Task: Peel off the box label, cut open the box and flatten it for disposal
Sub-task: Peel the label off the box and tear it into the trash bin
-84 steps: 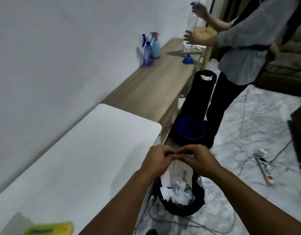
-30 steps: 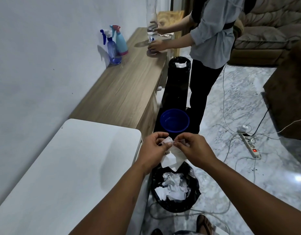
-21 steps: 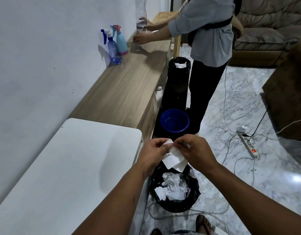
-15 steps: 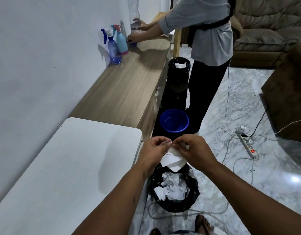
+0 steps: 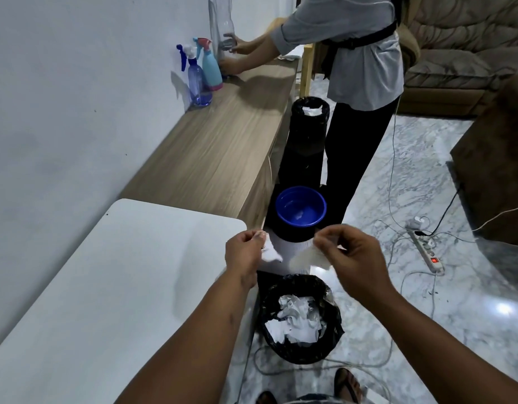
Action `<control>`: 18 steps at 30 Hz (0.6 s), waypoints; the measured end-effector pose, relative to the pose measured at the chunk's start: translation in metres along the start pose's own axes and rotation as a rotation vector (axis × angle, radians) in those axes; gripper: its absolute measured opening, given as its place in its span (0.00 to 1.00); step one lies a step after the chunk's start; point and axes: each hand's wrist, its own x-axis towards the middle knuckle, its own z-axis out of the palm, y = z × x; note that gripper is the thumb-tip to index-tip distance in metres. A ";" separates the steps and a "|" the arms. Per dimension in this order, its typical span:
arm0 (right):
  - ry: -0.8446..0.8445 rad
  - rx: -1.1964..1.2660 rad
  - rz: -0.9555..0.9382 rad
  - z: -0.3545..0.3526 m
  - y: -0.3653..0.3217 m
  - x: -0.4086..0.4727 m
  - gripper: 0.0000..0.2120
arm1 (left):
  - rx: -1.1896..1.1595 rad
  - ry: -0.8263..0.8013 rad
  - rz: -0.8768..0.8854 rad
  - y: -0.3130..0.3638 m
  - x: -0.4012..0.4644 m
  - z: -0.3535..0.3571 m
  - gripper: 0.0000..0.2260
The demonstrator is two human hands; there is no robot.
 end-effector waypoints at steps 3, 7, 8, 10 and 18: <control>0.120 0.308 0.151 -0.012 -0.005 0.006 0.01 | -0.052 -0.008 -0.037 -0.005 -0.003 -0.005 0.04; 0.083 0.491 0.362 0.004 0.004 0.019 0.05 | -0.116 -0.192 -0.057 0.000 -0.014 0.005 0.03; 0.075 0.474 0.382 0.012 0.008 0.025 0.07 | -0.131 -0.249 -0.069 0.006 -0.015 0.009 0.03; 0.073 0.388 0.393 0.021 0.012 0.025 0.10 | -0.151 -0.339 -0.084 0.013 -0.024 0.013 0.06; 0.045 0.217 0.376 0.022 0.018 0.025 0.11 | -0.099 -0.410 0.033 0.016 -0.032 0.012 0.10</control>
